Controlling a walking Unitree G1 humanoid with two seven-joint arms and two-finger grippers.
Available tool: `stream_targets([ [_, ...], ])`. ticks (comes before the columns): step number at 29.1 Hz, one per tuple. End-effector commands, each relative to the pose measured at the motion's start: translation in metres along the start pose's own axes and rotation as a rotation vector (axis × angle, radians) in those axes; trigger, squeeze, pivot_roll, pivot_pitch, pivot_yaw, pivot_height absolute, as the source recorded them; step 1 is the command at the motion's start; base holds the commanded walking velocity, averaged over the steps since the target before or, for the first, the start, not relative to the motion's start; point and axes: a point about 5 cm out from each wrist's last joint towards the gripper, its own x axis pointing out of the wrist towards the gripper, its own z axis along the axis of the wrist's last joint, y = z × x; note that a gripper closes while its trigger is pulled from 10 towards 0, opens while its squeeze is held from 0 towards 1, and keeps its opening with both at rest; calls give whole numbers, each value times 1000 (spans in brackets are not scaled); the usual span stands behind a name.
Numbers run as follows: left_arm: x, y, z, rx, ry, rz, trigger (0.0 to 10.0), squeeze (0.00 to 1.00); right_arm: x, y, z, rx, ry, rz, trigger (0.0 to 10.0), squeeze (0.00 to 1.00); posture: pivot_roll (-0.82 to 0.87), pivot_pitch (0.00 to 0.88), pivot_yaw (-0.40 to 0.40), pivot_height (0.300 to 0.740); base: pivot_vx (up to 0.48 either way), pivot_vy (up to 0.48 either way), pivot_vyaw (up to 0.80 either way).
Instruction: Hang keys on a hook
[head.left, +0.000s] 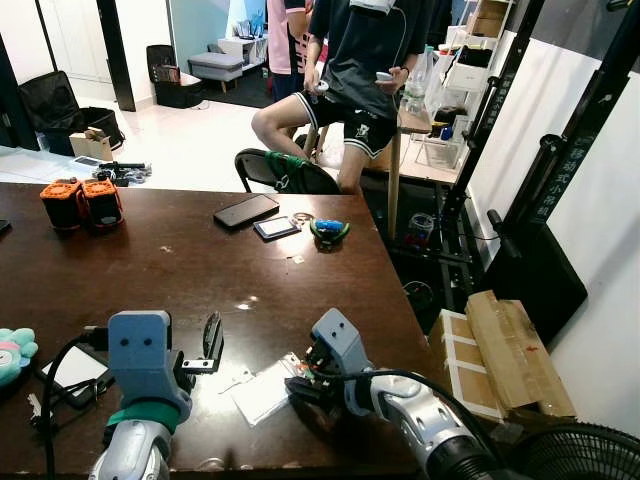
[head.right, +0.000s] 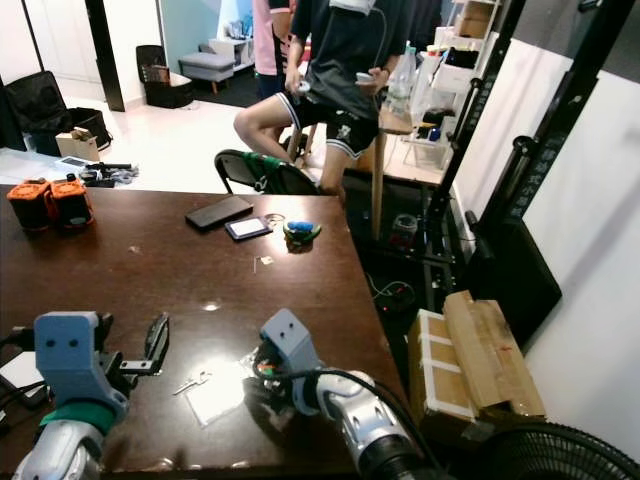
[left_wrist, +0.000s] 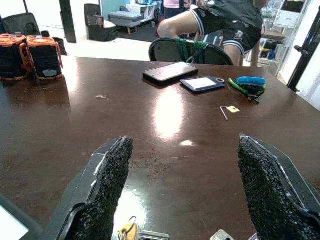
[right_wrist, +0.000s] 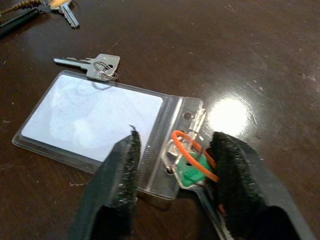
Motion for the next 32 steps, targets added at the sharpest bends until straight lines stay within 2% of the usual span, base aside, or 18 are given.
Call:
stream_targets([
  [1,-1,-1,-4,-10,23,-10,10000,0,-1,5,-16,26,56,17,0,0,-144,3,-9,740,0,0,0],
  [19,-2,-1,-4,-8,29,-17,10000,0,-1,2,-11,27,43,-4,0,0,-140,6,-3,740,0,0,0],
  [20,-2,0,-4,-6,29,-18,10000,0,-1,-4,5,60,-41,-53,0,0,-140,6,-3,740,0,0,0],
  [22,-2,0,-3,-4,28,-19,10000,0,-1,-10,24,109,-138,-92,0,0,-138,3,2,740,0,0,0],
  [24,-1,0,-3,-3,27,-20,10000,0,-3,-15,42,148,-217,-111,0,0,-138,3,2,740,0,0,0],
  [26,-1,1,-3,-2,27,-21,10000,0,-4,-18,49,161,-247,-117,0,0,-138,3,2,740,0,0,0],
  [29,-1,1,-2,4,25,-26,10000,0,-14,-31,89,227,-411,-153,0,0,-140,0,7,740,0,0,0],
  [32,-2,1,-3,7,28,-28,10000,0,-18,-35,106,259,-472,-149,0,0,-139,0,9,740,0,0,0],
])
